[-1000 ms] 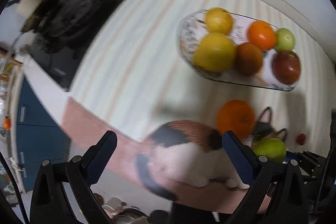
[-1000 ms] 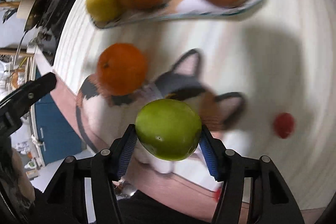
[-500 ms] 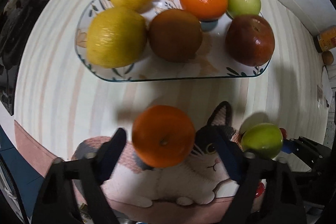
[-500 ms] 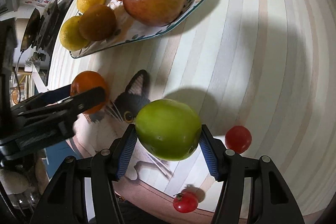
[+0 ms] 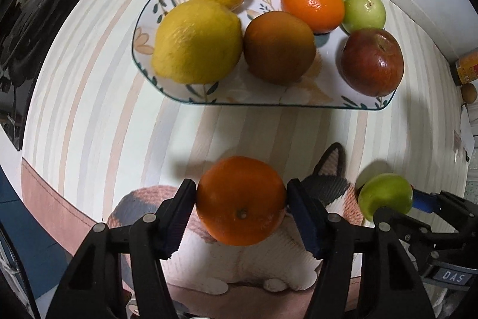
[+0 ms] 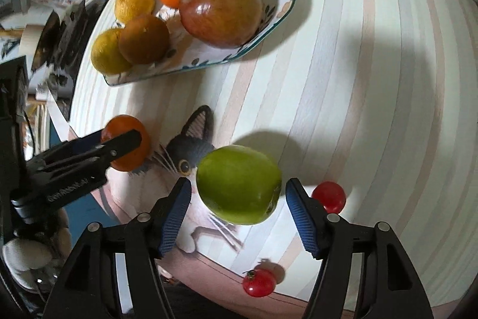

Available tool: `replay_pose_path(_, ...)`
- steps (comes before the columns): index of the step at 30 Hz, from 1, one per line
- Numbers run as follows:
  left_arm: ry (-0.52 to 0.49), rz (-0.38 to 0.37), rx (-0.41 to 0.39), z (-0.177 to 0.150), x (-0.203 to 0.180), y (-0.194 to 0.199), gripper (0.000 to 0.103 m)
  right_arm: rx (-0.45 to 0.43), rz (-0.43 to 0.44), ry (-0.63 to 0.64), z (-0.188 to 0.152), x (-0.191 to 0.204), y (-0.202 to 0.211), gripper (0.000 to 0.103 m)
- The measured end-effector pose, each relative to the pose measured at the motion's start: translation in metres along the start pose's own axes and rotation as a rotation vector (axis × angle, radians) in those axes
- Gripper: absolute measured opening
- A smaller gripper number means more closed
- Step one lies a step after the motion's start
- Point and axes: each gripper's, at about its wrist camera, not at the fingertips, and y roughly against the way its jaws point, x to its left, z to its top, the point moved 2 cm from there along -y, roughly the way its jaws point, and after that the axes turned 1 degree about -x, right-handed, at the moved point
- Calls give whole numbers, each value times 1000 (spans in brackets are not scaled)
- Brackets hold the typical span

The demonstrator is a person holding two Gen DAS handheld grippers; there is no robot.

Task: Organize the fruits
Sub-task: 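Carry the orange and green apple onto the fruit plate and release both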

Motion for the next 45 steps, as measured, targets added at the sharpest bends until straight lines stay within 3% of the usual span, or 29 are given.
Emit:
replay_pose_path(6,41,-18,-2,-6,16,7,60,-5,-26,25,-3,8,-1,61)
replay_pose_path(12,92,-77,-57,4,37,46,60,-41,64,-8,10,21,20,61)
replay_pose_path(17,130,-118,-134,40,58,86,60,-108,153,6,55,48,56,61)
replay_pose_path(22,177,-109,-162,89,83,96,60,-142,147,69,117,85,69,61)
replay_pose_path(29,251,-139,-90,130,111,65,60,-70,94,110,177,119,36,61)
replay_pose_path(38,321,-237,49,144,116,26,61,30,75,59,190,113,-8,63)
replay_pose_path(40,332,-249,63,142,118,24,62,20,93,25,191,107,-3,83)
replay_pose_path(41,332,-251,64,143,118,23,64,13,90,21,188,105,1,85)
replay_pose_path(44,324,-251,46,145,120,28,95,-7,71,17,186,102,12,86)
replay_pose_path(45,322,-244,32,146,120,31,96,-8,60,20,185,101,14,90)
